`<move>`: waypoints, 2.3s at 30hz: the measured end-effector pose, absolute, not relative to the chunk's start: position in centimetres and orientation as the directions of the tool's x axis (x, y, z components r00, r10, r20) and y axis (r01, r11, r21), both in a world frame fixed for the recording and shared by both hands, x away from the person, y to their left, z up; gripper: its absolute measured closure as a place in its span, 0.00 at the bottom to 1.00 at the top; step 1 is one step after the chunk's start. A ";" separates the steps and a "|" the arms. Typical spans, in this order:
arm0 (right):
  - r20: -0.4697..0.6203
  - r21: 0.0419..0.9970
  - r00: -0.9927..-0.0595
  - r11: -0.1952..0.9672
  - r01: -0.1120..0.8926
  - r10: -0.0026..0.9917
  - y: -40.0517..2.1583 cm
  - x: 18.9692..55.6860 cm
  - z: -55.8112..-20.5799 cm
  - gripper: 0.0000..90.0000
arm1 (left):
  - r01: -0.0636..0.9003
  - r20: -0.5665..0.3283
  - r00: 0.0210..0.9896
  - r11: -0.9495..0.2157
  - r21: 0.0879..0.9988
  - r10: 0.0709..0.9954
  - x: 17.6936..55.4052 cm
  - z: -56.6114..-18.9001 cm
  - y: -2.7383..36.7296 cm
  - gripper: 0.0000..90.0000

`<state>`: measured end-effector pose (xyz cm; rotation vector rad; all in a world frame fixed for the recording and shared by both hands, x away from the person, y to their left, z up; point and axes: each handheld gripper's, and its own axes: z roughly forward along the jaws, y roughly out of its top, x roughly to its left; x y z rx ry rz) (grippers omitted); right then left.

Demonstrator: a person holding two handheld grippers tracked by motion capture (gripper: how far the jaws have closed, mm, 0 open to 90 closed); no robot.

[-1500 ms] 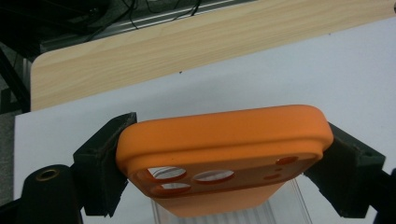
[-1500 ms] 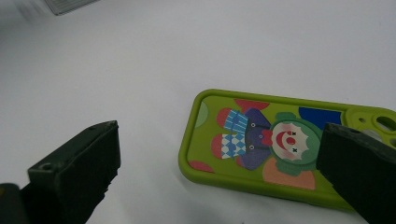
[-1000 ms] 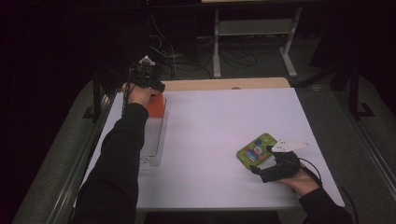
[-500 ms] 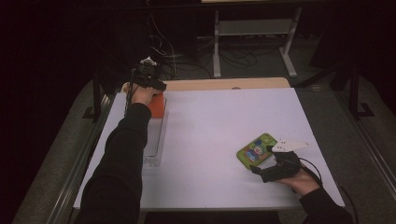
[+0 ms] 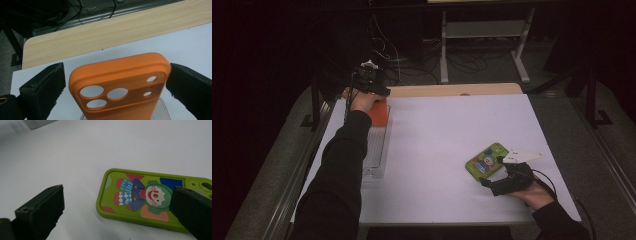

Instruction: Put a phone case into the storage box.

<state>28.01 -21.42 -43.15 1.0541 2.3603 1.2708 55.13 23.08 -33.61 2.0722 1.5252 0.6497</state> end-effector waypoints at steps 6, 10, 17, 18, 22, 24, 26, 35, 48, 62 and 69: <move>0.103 0.804 -0.704 0.358 0.475 0.703 -21.4 28.0 -43.2 0.00 | 0.712 0.071 0.306 -0.278 0.645 0.949 54.3 -32.4 23.7 0.00; 0.100 0.805 -0.704 0.359 0.473 0.703 -21.4 28.0 -43.1 0.00 | 0.695 0.059 0.341 -0.294 0.657 0.938 53.4 -31.4 24.1 0.00; 0.109 0.802 -0.698 0.352 0.483 0.707 -21.3 28.2 -43.1 0.00 | 0.658 0.016 0.412 -0.310 0.686 0.911 51.2 -29.6 25.0 0.00; 0.105 0.801 -0.700 0.356 0.480 0.707 -21.3 28.2 -43.2 0.00 | 0.654 0.009 0.422 -0.312 0.690 0.906 51.0 -29.5 25.0 0.00; 0.111 0.802 -0.699 0.352 0.483 0.707 -21.3 28.2 -43.1 0.00 | 0.642 -0.007 0.472 -0.338 0.688 0.881 49.6 -29.0 25.1 0.00; 0.111 0.799 -0.697 0.354 0.487 0.709 -21.2 28.1 -43.0 0.00 | 0.634 -0.019 0.497 -0.348 0.690 0.868 48.8 -28.9 25.0 0.00; 0.107 0.797 -0.698 0.359 0.486 0.708 -21.2 28.0 -43.0 0.00 | 0.625 -0.030 0.522 -0.358 0.694 0.852 47.9 -28.9 24.9 0.00; 0.110 0.802 -0.706 0.357 0.479 0.699 -21.2 28.0 -43.0 0.00 | 0.592 -0.078 0.608 -0.385 0.708 0.790 44.5 -29.2 23.8 0.00; 0.111 0.802 -0.712 0.361 0.476 0.693 -21.2 27.8 -43.0 0.00 | 0.527 -0.114 0.727 -0.443 0.726 0.678 40.7 -30.7 18.9 0.00; 0.104 0.798 -0.720 0.374 0.472 0.686 -20.9 27.9 -42.8 0.00 | 0.427 -0.050 0.808 -0.525 0.736 0.586 36.6 -34.1 15.4 0.00; 0.102 0.796 -0.715 0.374 0.476 0.692 -20.8 27.9 -42.7 0.00 | 0.415 -0.069 0.838 -0.549 0.725 0.542 34.4 -36.6 14.7 0.00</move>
